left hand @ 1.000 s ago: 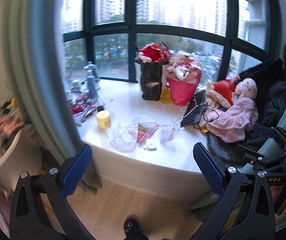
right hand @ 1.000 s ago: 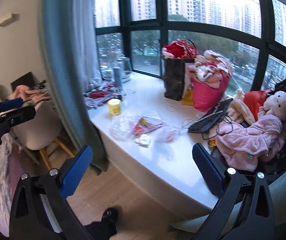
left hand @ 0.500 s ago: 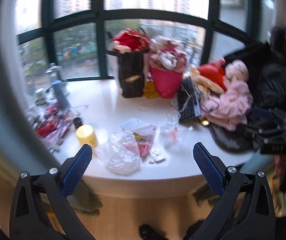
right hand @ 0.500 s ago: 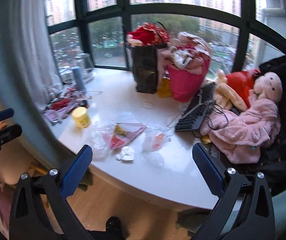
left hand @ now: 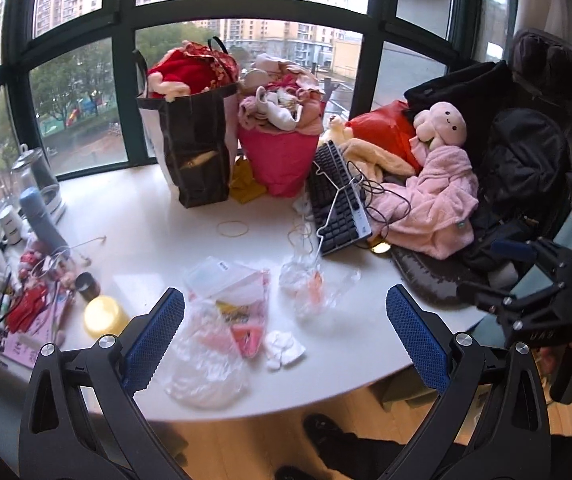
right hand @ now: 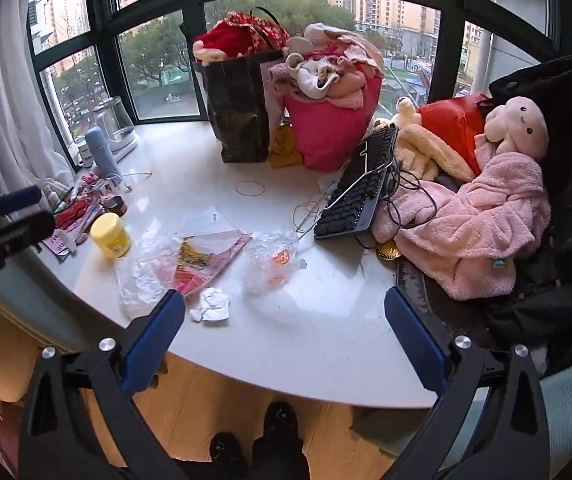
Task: Collect trash
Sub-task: 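Approach the trash on the white table with both tools open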
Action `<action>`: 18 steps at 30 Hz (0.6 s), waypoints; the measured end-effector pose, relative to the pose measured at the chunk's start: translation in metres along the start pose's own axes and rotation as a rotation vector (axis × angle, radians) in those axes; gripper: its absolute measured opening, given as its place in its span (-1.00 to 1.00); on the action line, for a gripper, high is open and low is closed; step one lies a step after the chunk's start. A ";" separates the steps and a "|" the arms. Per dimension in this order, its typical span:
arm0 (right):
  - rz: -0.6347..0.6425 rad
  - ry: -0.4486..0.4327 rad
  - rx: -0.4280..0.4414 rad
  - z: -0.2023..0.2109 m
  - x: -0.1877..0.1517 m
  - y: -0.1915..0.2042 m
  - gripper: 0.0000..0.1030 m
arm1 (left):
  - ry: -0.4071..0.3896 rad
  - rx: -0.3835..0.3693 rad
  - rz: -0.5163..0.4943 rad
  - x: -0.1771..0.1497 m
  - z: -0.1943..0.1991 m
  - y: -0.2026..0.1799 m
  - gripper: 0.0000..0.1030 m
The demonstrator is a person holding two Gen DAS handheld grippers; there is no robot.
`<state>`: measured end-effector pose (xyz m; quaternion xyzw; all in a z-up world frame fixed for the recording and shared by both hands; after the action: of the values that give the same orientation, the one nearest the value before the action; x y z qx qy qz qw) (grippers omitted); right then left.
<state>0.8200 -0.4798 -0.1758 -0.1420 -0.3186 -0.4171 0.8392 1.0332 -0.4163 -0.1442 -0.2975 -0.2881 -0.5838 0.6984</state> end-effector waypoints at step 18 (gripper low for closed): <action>-0.038 0.087 0.073 -0.115 0.026 -0.008 0.88 | 0.110 -0.065 0.024 0.007 -0.110 0.014 0.91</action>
<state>0.8735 -0.5585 -0.2457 -0.0868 -0.2996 -0.4270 0.8488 1.0543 -0.5015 -0.2125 -0.2910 -0.2264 -0.6001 0.7099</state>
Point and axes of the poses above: each gripper's, at about its wrist camera, not at the fingertips, and z roughly against the way its jaws point, y to its left, x to its top, the point moved 5 cm from there along -z, roughly the way its jaws point, and after that the axes turned 1 degree about y, right-handed, at the moved point
